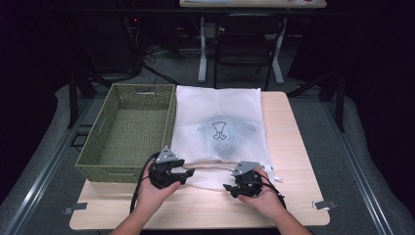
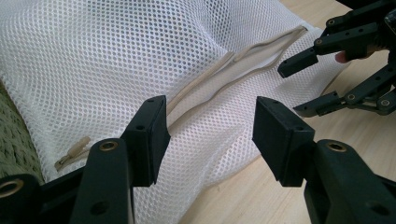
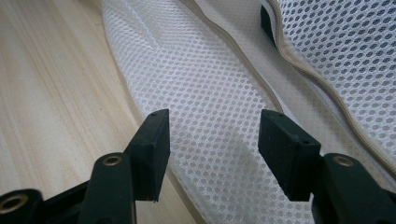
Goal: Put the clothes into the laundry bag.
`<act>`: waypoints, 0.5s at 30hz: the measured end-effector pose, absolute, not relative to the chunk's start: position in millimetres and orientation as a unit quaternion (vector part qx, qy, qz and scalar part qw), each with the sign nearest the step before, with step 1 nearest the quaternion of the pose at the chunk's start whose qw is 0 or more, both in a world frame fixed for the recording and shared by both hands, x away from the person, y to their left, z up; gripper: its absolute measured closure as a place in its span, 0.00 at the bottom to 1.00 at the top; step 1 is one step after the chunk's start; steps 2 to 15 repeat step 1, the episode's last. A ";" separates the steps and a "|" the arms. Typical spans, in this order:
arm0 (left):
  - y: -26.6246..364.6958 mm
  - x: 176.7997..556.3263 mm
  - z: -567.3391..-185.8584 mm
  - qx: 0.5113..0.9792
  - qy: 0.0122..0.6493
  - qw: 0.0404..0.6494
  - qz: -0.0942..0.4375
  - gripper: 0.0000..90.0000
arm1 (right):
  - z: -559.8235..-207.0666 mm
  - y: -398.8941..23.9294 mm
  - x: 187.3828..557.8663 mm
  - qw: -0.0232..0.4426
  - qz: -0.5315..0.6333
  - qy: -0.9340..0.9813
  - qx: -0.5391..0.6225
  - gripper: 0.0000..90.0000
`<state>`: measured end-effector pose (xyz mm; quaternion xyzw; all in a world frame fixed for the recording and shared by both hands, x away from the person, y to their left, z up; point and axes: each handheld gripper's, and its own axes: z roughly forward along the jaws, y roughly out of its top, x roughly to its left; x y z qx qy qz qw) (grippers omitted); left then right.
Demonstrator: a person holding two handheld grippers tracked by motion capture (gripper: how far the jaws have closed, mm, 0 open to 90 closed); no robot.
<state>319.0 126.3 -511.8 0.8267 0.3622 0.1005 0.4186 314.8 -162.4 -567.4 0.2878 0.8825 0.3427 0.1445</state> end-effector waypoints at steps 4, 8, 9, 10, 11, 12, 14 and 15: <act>126.0 318.8 -511.8 0.826 0.364 0.419 0.100 0.51 | -567.5 -162.5 314.8 0.144 0.343 0.882 0.289 0.48; 126.0 318.8 -511.8 0.826 0.364 0.419 0.100 0.51 | -567.5 -162.5 314.8 0.144 0.343 0.882 0.289 0.48; 126.0 318.8 -511.8 0.826 0.364 0.419 0.100 0.51 | -567.5 -162.5 314.8 0.144 0.343 0.882 0.289 0.48; 126.0 318.8 -511.8 0.826 0.364 0.419 0.100 0.51 | -567.5 -162.5 314.8 0.144 0.343 0.882 0.289 0.48; 126.0 318.8 -511.8 0.826 0.364 0.419 0.100 0.51 | -567.5 -162.5 314.8 0.144 0.343 0.882 0.289 0.48; 126.0 318.8 -511.8 0.826 0.364 0.419 0.100 0.51 | -567.5 -162.5 314.8 0.144 0.343 0.882 0.289 0.48; 126.0 318.8 -511.8 0.826 0.364 0.419 0.100 0.51 | -567.5 -162.5 314.8 0.144 0.343 0.882 0.289 0.48; 126.0 318.8 -511.8 0.826 0.364 0.419 0.100 0.51 | -567.5 -162.5 314.8 0.144 0.343 0.882 0.289 0.48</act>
